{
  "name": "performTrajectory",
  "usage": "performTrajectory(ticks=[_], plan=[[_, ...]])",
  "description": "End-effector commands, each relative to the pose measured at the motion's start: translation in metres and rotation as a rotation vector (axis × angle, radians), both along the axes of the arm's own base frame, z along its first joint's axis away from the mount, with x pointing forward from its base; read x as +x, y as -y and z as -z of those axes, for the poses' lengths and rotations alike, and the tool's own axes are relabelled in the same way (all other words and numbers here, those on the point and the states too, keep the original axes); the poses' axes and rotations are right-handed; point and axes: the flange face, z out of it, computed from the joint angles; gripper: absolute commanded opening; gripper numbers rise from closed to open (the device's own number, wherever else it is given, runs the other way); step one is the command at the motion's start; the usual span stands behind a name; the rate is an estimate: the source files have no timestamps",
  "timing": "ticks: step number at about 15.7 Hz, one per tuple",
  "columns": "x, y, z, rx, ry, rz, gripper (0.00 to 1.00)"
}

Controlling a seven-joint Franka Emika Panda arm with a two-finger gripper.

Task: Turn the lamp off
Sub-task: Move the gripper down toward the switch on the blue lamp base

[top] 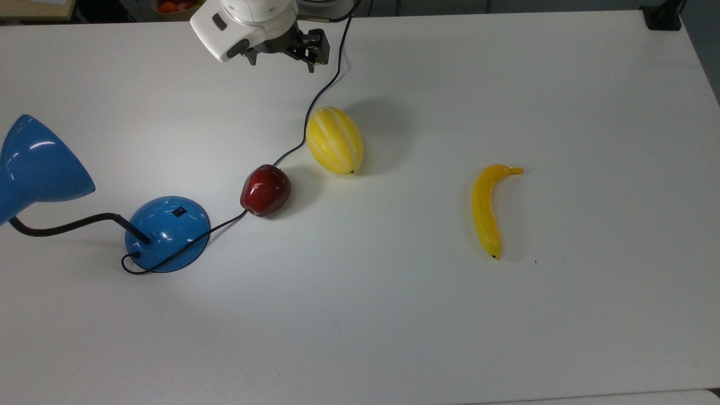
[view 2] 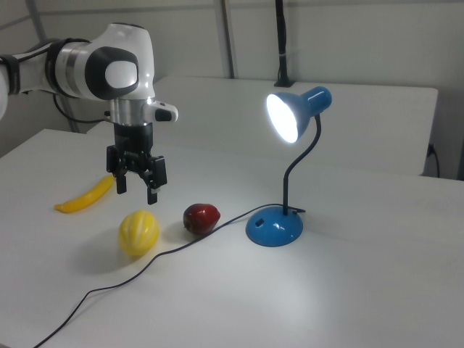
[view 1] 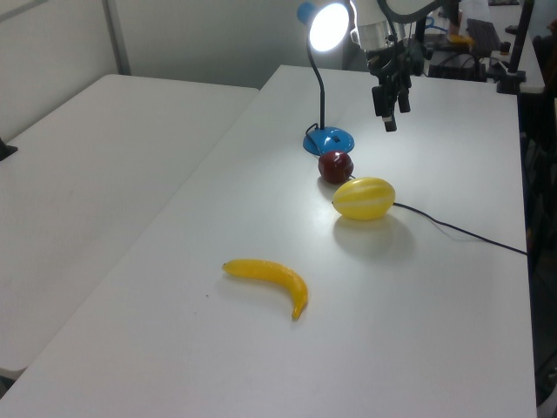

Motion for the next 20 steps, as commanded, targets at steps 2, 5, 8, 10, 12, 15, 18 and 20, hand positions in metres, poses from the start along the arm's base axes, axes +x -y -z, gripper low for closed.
performTrajectory(ticks=[2, 5, 8, 10, 12, 15, 18, 20], plan=[[0.003, 0.015, 0.000, -0.025, 0.054, 0.027, 1.00], [0.015, 0.031, 0.003, -0.026, 0.121, 0.053, 1.00], [0.032, 0.047, 0.022, -0.049, 0.173, 0.064, 0.73], [0.042, 0.062, 0.029, -0.051, 0.232, 0.094, 0.37], [0.052, 0.083, 0.033, -0.061, 0.305, 0.172, 0.05], [0.066, 0.101, 0.053, -0.072, 0.359, 0.205, 0.00], [0.076, 0.128, 0.067, -0.081, 0.436, 0.250, 0.00], [0.083, 0.140, 0.080, -0.086, 0.474, 0.277, 0.00]])
